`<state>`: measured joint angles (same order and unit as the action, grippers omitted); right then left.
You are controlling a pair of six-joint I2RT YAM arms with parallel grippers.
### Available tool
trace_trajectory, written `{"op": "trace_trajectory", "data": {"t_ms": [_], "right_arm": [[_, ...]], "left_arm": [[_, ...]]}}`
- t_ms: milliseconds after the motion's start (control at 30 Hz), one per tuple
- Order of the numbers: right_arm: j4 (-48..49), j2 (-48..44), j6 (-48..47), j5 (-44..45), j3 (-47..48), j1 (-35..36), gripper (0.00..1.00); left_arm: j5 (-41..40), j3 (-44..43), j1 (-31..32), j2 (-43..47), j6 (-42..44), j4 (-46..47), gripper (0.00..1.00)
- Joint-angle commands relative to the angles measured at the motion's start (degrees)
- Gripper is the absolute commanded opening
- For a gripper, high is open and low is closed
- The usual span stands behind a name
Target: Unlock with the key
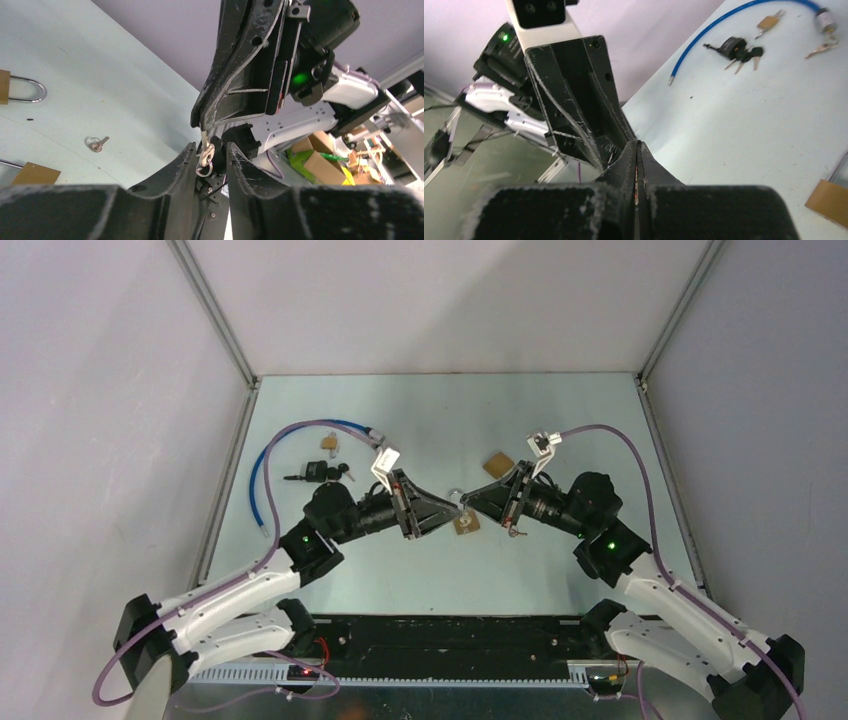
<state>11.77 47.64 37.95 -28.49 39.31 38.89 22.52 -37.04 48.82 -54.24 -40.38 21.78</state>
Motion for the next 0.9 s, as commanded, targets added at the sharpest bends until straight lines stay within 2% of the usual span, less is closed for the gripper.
{"op": "trace_trajectory", "data": {"t_ms": [0, 100, 200, 267, 333, 633, 867], "right_arm": [[2.5, -3.0, 1.0, 9.3, -1.5, 1.4, 0.0], [5.0, -4.5, 1.4, 15.0, -3.5, 3.8, 0.0], [12.0, -5.2, 2.1, 18.8, -6.2, 6.2, 0.0], [17.7, -5.1, 3.3, 21.0, -8.3, 6.6, 0.0], [21.6, -4.7, 4.2, 21.9, -9.5, 6.7, 0.0], [27.0, -3.4, 5.7, 24.8, -10.0, 7.0, 0.0], [28.6, -2.6, 6.7, 23.7, -10.1, 7.1, 0.0]], "left_arm": [[-5.7, 1.9, -0.3, 2.8, -2.4, 3.6, 0.39], [-9.5, 4.6, -0.2, 4.0, -6.3, 6.8, 0.52], [-11.5, 6.5, -0.2, 4.6, -9.9, 11.3, 0.65], [-12.2, 6.9, -0.2, 4.4, -11.7, 12.8, 0.67], [-12.4, 6.9, -0.1, 3.8, -12.8, 13.9, 0.67], [-11.3, 6.0, 1.4, 0.3, -14.9, 17.7, 0.52], [-13.2, 6.3, 1.8, -0.5, -15.7, 19.1, 0.52]]}}
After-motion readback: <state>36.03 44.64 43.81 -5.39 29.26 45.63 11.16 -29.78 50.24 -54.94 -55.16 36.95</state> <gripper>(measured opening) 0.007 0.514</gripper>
